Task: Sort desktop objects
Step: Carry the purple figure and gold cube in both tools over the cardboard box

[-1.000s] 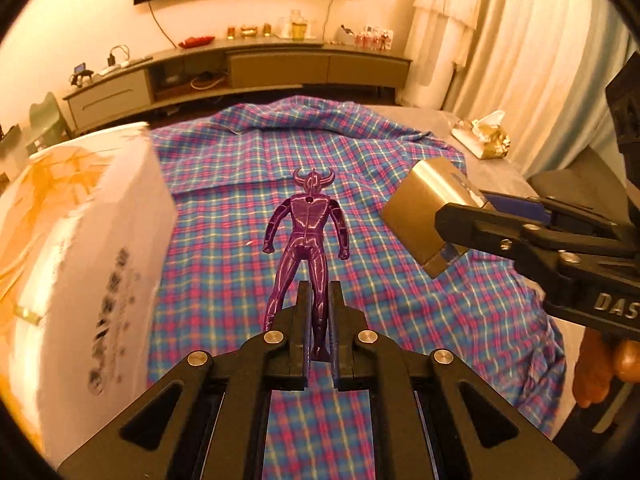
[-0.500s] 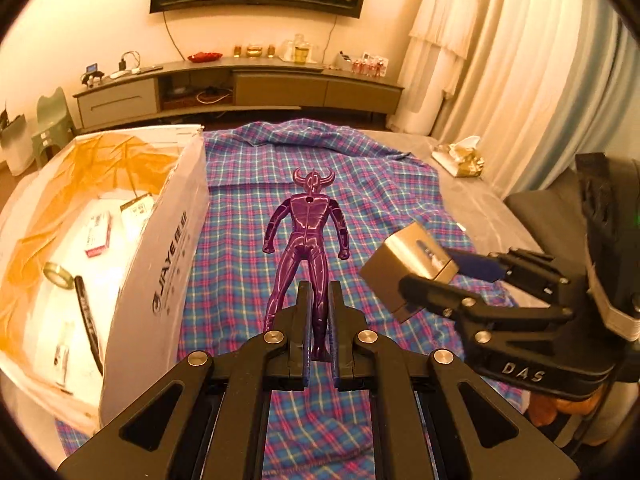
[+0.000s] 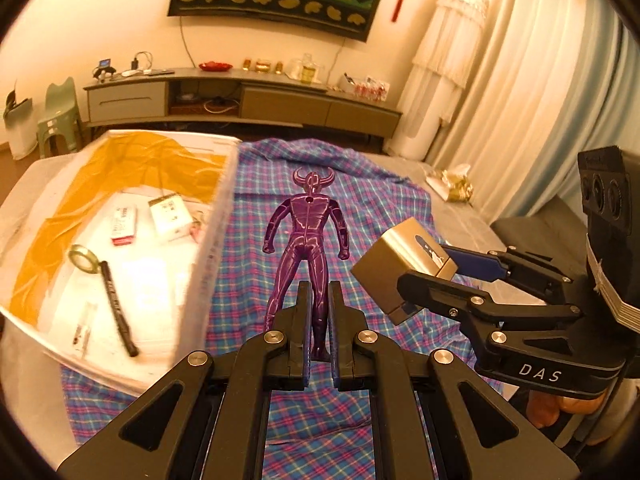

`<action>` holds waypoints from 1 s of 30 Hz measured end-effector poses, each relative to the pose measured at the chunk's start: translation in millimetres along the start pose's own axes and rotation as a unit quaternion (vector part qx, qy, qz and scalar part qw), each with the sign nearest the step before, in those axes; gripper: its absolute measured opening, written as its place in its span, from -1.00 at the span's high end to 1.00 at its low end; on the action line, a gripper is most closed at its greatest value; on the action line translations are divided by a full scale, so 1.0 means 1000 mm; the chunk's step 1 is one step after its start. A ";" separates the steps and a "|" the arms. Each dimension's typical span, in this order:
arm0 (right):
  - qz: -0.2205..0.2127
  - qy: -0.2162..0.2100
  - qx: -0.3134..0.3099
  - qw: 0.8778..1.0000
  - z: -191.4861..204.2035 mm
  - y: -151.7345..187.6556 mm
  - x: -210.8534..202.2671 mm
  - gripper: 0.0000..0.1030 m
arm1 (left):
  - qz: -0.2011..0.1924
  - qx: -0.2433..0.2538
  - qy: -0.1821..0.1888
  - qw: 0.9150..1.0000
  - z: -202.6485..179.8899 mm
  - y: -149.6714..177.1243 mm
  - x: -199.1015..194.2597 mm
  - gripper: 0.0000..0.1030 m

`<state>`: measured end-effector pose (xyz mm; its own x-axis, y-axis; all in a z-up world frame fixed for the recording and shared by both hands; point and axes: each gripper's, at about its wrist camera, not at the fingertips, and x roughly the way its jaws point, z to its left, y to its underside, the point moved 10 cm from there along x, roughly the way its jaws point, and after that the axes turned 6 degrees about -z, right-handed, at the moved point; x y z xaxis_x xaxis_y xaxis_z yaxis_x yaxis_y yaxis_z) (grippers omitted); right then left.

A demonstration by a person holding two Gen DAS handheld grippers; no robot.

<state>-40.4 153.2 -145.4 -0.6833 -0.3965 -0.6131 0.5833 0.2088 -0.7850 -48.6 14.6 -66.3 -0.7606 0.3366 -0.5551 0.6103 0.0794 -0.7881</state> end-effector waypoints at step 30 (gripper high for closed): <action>-0.013 -0.061 -0.076 0.995 0.119 -0.070 0.026 0.04 | -0.038 -0.097 -0.089 0.991 0.141 -0.019 -0.062 0.87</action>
<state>-46.6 22.4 -95.7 -0.6336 -0.5072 -0.5842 0.4861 0.3265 -0.8106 -44.4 -139.8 -54.3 -0.8225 0.1536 -0.5476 0.5676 0.2822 -0.7734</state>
